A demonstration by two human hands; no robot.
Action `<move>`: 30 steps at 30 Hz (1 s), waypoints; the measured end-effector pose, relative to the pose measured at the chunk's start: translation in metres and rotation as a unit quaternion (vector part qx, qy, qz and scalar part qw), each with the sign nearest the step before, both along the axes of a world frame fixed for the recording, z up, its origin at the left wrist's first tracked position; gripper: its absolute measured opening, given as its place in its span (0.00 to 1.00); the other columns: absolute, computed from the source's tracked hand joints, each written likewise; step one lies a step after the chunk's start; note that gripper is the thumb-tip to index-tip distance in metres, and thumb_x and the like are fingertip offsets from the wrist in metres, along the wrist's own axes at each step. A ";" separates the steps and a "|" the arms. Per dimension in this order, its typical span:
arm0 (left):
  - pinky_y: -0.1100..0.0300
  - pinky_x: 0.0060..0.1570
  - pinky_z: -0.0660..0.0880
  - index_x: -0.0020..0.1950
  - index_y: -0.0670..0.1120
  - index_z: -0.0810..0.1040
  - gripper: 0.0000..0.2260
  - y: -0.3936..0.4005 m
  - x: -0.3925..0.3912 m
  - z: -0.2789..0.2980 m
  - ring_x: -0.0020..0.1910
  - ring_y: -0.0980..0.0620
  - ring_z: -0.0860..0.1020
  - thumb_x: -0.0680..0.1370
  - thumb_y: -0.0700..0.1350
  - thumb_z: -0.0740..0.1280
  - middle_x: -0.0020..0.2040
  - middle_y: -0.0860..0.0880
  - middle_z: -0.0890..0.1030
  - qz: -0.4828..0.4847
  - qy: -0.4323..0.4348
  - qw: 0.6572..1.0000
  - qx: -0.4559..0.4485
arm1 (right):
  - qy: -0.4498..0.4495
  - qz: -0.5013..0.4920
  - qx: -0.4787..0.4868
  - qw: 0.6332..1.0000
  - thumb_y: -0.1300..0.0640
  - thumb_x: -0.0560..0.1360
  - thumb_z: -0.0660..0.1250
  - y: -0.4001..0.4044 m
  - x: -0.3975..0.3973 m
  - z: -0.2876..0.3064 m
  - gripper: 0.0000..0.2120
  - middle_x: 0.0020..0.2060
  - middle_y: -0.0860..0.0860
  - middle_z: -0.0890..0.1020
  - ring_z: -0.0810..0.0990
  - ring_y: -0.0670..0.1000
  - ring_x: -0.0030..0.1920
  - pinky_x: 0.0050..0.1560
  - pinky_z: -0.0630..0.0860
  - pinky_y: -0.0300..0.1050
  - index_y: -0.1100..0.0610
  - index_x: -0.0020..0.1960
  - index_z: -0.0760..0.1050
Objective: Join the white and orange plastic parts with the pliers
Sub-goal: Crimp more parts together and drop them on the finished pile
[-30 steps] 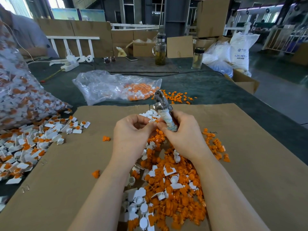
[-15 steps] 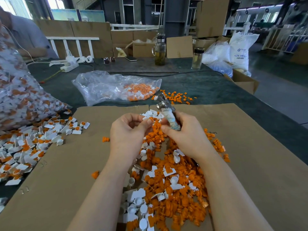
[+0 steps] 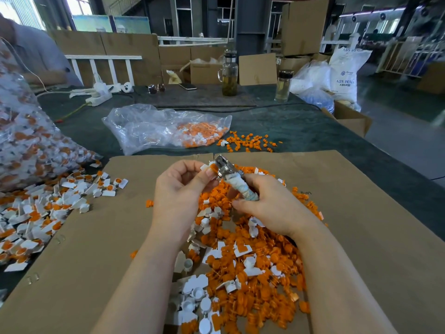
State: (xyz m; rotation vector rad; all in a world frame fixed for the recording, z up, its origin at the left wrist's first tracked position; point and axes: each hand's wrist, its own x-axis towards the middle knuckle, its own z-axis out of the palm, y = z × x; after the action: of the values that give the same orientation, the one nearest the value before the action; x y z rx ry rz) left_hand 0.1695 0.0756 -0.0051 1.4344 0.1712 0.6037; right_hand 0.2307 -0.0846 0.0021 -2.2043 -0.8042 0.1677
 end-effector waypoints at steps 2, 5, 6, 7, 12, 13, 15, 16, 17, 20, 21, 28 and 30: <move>0.66 0.39 0.78 0.44 0.45 0.81 0.01 0.001 -0.001 0.000 0.36 0.55 0.83 0.74 0.39 0.72 0.35 0.50 0.84 -0.006 -0.003 1.000 0.002 | -0.004 0.003 -0.001 1.000 0.55 0.75 0.70 0.000 0.000 0.000 0.07 0.40 0.41 0.78 0.78 0.40 0.40 0.35 0.70 0.30 0.47 0.50 0.75; 0.65 0.40 0.79 0.44 0.44 0.81 0.05 0.001 -0.001 0.000 0.36 0.54 0.83 0.71 0.44 0.73 0.36 0.50 0.84 -0.011 -0.006 1.000 0.000 | -0.005 0.007 -0.002 1.000 0.55 0.75 0.69 0.000 -0.001 0.001 0.06 0.40 0.42 0.79 0.79 0.41 0.41 0.37 0.72 0.33 0.47 0.50 0.75; 0.65 0.40 0.79 0.44 0.44 0.81 0.06 0.001 -0.001 0.000 0.37 0.54 0.83 0.70 0.45 0.73 0.36 0.50 0.84 -0.011 -0.005 1.000 0.002 | -0.004 0.008 -0.004 1.000 0.55 0.75 0.69 0.000 -0.001 0.001 0.06 0.41 0.42 0.79 0.79 0.42 0.41 0.38 0.74 0.34 0.48 0.51 0.76; 0.65 0.40 0.79 0.44 0.44 0.81 0.07 0.001 -0.001 0.001 0.37 0.54 0.83 0.69 0.45 0.73 0.36 0.50 0.84 -0.011 -0.004 1.000 0.003 | -0.004 0.009 -0.006 1.000 0.55 0.75 0.69 0.000 -0.001 0.001 0.06 0.42 0.43 0.79 0.79 0.42 0.42 0.39 0.75 0.36 0.49 0.52 0.76; 0.67 0.38 0.78 0.45 0.43 0.81 0.11 0.001 -0.001 0.001 0.36 0.55 0.83 0.67 0.48 0.72 0.36 0.50 0.84 -0.015 -0.008 1.000 0.002 | -0.008 0.015 -0.011 1.000 0.54 0.75 0.69 0.001 -0.001 0.001 0.07 0.41 0.41 0.77 0.77 0.41 0.41 0.38 0.71 0.34 0.47 0.52 0.73; 0.67 0.38 0.78 0.45 0.43 0.81 0.11 0.001 -0.001 0.001 0.36 0.55 0.83 0.67 0.47 0.72 0.37 0.50 0.85 -0.015 -0.007 1.000 0.003 | -0.007 0.015 -0.011 1.000 0.54 0.76 0.69 0.001 0.000 0.001 0.07 0.41 0.41 0.77 0.77 0.40 0.41 0.38 0.70 0.34 0.47 0.51 0.73; 0.67 0.38 0.78 0.45 0.43 0.81 0.08 0.002 -0.001 0.000 0.37 0.54 0.83 0.69 0.46 0.72 0.37 0.49 0.85 -0.016 -0.005 1.000 0.005 | -0.005 0.017 -0.012 1.000 0.54 0.76 0.69 0.000 0.000 0.001 0.08 0.41 0.41 0.77 0.77 0.41 0.42 0.39 0.72 0.36 0.47 0.52 0.73; 0.67 0.38 0.78 0.45 0.43 0.81 0.07 0.002 -0.001 0.000 0.37 0.54 0.83 0.70 0.44 0.72 0.37 0.49 0.85 -0.016 -0.004 1.000 0.005 | -0.003 0.018 -0.011 1.000 0.54 0.75 0.69 0.000 0.000 0.001 0.08 0.41 0.41 0.78 0.78 0.41 0.42 0.40 0.73 0.37 0.48 0.52 0.73; 0.67 0.38 0.78 0.45 0.43 0.81 0.05 0.003 -0.001 0.000 0.37 0.54 0.83 0.72 0.43 0.72 0.37 0.49 0.85 -0.017 -0.004 1.000 0.005 | -0.001 0.019 -0.009 1.000 0.54 0.75 0.69 0.000 -0.001 0.001 0.08 0.42 0.41 0.78 0.78 0.42 0.43 0.41 0.74 0.38 0.48 0.53 0.73; 0.67 0.38 0.78 0.45 0.44 0.81 0.04 0.003 0.000 0.000 0.37 0.54 0.83 0.72 0.42 0.72 0.38 0.49 0.85 -0.018 -0.004 1.000 0.006 | 0.012 0.023 -0.007 1.000 0.54 0.76 0.69 0.000 -0.001 0.001 0.12 0.45 0.41 0.78 0.78 0.42 0.46 0.46 0.77 0.40 0.50 0.58 0.73; 0.66 0.38 0.78 0.45 0.44 0.81 0.05 0.003 -0.001 0.000 0.37 0.54 0.83 0.71 0.43 0.72 0.38 0.49 0.85 -0.017 -0.004 1.000 0.008 | 0.017 0.024 -0.006 1.000 0.54 0.76 0.69 0.001 -0.001 0.001 0.14 0.47 0.42 0.78 0.79 0.42 0.46 0.46 0.77 0.40 0.50 0.60 0.73; 0.66 0.39 0.79 0.45 0.44 0.81 0.01 0.004 0.000 -0.001 0.38 0.54 0.83 0.74 0.40 0.71 0.37 0.50 0.84 -0.013 0.000 1.000 0.011 | 0.017 0.019 -0.006 1.000 0.55 0.75 0.69 0.002 -0.003 0.001 0.17 0.49 0.44 0.78 0.78 0.44 0.47 0.48 0.77 0.43 0.51 0.63 0.71; 0.66 0.40 0.79 0.45 0.43 0.81 0.02 0.005 0.000 -0.001 0.38 0.54 0.83 0.74 0.40 0.71 0.37 0.50 0.84 -0.014 -0.002 1.000 0.012 | 0.020 0.013 -0.002 1.000 0.55 0.75 0.69 0.002 -0.003 0.002 0.17 0.48 0.45 0.78 0.78 0.44 0.46 0.47 0.78 0.44 0.51 0.62 0.71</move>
State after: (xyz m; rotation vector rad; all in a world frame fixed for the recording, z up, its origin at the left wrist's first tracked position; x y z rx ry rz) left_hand 0.1692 0.0802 -0.0064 1.4558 0.1401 0.5876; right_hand 0.2272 -0.0822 0.0036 -2.1877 -0.8119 0.2251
